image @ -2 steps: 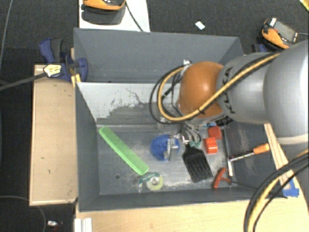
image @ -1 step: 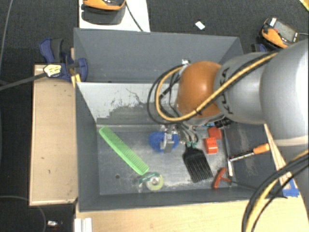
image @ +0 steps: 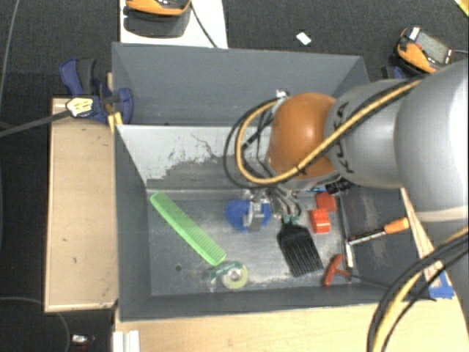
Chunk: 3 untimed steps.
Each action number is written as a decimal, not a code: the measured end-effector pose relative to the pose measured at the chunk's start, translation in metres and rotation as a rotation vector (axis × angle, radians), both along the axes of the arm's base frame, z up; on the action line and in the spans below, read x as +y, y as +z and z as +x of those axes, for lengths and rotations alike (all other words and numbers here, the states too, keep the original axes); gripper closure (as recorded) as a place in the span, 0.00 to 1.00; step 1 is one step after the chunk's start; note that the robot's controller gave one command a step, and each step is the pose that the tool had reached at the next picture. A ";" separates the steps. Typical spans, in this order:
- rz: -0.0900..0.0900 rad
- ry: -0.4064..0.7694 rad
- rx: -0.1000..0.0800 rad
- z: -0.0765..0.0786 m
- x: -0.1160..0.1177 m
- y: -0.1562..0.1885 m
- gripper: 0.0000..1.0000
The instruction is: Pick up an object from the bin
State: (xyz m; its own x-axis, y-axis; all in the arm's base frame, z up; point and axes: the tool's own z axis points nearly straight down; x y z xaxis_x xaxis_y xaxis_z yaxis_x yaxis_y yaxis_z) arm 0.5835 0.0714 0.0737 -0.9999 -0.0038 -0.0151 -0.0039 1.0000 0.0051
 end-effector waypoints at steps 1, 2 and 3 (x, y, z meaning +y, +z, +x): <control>0.001 -0.001 -0.003 0.000 0.000 0.011 1.00; 0.001 -0.002 -0.003 0.000 0.000 0.032 1.00; 0.002 -0.003 -0.006 0.001 0.000 0.048 1.00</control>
Offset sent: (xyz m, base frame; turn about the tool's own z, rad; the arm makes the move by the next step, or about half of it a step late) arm -0.0001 -0.0001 0.0433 0.0007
